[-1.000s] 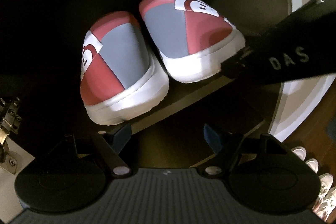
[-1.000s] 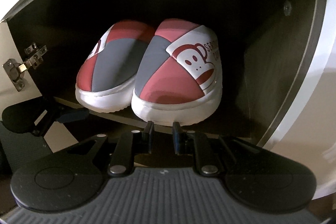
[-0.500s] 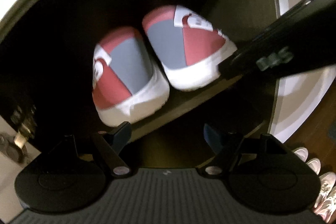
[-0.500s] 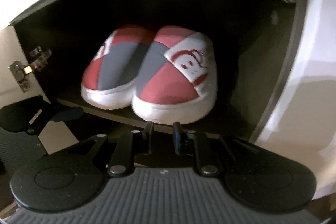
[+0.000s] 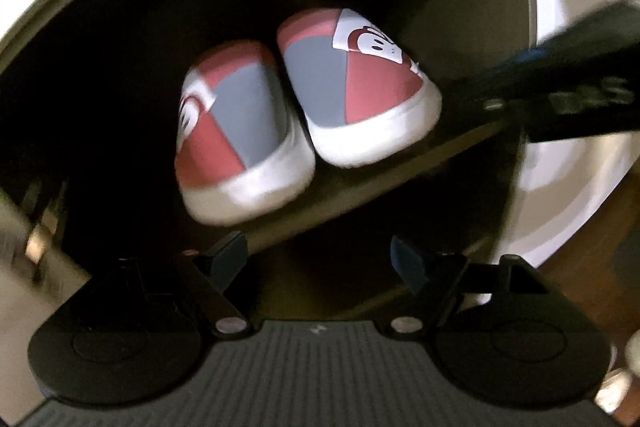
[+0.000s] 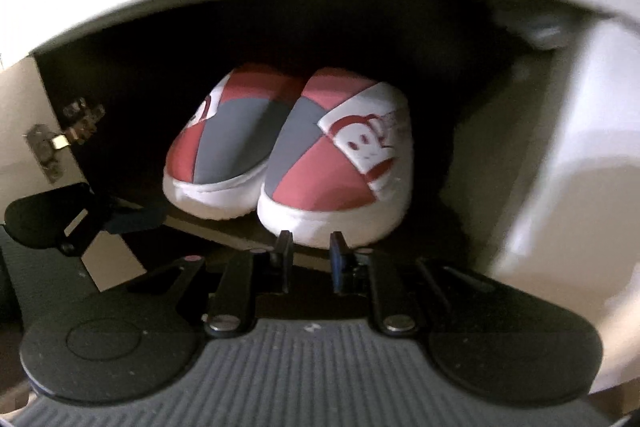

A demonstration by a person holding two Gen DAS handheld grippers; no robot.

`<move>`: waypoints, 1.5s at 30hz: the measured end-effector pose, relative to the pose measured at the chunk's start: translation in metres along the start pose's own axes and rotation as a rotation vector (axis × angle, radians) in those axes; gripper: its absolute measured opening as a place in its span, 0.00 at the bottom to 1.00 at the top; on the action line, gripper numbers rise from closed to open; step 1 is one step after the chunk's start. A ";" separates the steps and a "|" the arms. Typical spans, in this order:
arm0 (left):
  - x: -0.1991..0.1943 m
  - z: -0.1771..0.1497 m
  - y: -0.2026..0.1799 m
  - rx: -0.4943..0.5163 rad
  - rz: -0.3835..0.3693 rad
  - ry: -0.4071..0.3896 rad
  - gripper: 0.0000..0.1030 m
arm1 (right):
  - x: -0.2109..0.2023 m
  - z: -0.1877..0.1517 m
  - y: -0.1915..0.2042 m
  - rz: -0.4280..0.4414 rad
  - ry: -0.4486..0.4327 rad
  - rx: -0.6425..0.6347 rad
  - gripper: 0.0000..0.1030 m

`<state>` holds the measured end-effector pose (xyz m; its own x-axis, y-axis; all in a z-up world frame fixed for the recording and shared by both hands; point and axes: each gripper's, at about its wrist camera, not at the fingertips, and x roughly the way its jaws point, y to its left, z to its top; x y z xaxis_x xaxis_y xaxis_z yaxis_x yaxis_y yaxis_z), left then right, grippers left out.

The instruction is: Organize scattered shoes

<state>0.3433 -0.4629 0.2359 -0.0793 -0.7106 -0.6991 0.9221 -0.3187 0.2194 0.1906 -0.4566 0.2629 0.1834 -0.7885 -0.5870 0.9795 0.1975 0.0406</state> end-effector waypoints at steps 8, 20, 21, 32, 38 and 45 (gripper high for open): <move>-0.054 -0.022 -0.012 -0.373 0.060 0.397 0.90 | -0.076 -0.040 -0.012 -0.051 0.132 0.061 0.42; -0.152 -0.007 -0.036 -0.492 0.161 0.340 0.90 | -0.162 -0.027 -0.005 0.030 0.014 0.019 0.61; -0.160 -0.008 -0.038 -0.499 0.170 0.331 0.90 | -0.169 -0.028 -0.007 0.042 0.003 0.020 0.61; -0.262 -0.008 -0.092 -0.507 0.230 0.257 0.90 | -0.279 -0.033 -0.027 0.106 -0.094 0.015 0.65; -0.316 0.005 -0.111 -0.515 0.249 0.193 0.90 | -0.347 -0.028 -0.034 0.109 -0.142 -0.005 0.68; -0.338 0.009 -0.107 -0.493 0.253 0.157 0.91 | -0.375 -0.025 -0.028 0.101 -0.145 -0.012 0.70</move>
<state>0.2678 -0.1940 0.4542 0.1895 -0.6131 -0.7669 0.9755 0.2065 0.0760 0.0927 -0.1522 0.4617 0.2918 -0.8400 -0.4574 0.9545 0.2862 0.0833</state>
